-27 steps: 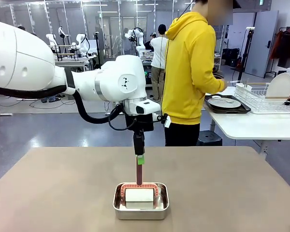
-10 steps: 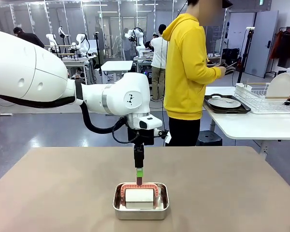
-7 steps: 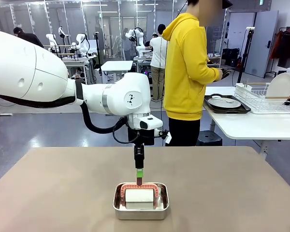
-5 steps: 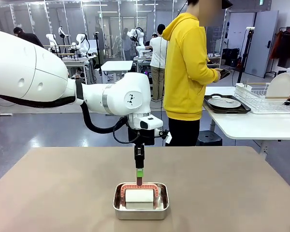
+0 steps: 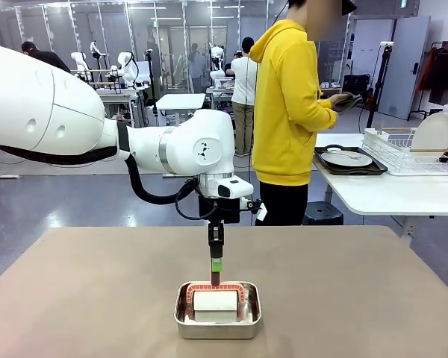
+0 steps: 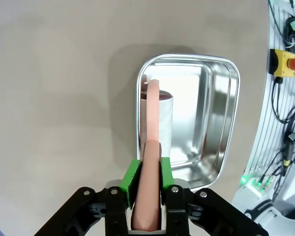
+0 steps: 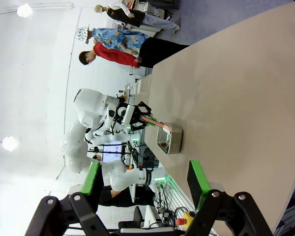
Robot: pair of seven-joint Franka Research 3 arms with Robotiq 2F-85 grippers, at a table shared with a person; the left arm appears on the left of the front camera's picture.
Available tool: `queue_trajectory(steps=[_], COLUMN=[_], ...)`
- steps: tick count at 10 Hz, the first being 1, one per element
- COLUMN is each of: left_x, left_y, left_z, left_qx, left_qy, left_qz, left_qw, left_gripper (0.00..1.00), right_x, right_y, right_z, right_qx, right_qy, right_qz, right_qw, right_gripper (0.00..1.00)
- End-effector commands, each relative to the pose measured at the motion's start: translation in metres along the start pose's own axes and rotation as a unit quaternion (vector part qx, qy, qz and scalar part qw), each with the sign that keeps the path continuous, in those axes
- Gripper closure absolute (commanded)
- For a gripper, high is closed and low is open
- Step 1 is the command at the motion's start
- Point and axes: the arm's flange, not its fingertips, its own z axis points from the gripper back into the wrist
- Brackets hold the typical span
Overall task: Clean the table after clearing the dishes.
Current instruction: When the right (or left) Handle tray is removed, use the right hand (or left hand) to clean the right (or left) side of the table with the Lint Roller.
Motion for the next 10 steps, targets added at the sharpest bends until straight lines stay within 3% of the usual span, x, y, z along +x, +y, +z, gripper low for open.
queue_trajectory(steps=[1, 5, 7, 8, 10], left_x=[-0.004, -0.017, -0.036, -0.048, -0.075], left_y=[-0.009, -0.042, -0.028, -0.017, -0.001], left_z=[0.029, 0.11, 0.132, 0.137, 0.139], left_qx=[0.002, 0.007, 0.033, 0.041, 0.078], left_qy=[-0.002, -0.011, -0.067, -0.101, -0.147], left_qz=[0.032, 0.124, 0.221, 0.278, 0.478], left_qw=[0.999, 0.992, 0.972, 0.954, 0.862], left_gripper=[1.0, 1.0, 1.0, 1.0, 1.0], right_x=[-0.006, -0.006, -0.006, -0.006, -0.006], right_y=[0.004, 0.004, 0.004, 0.004, 0.004], right_z=[-0.004, -0.004, -0.004, -0.004, -0.004], right_qx=[0.006, 0.006, 0.006, 0.006, 0.006], right_qy=[-0.004, -0.004, -0.004, -0.004, -0.004], right_qz=[0.0, 0.0, 0.0, 0.0, 0.0], right_qw=[1.0, 1.0, 1.0, 1.0, 1.0], right_gripper=[0.13, 0.13, 0.13, 0.13, 0.13])
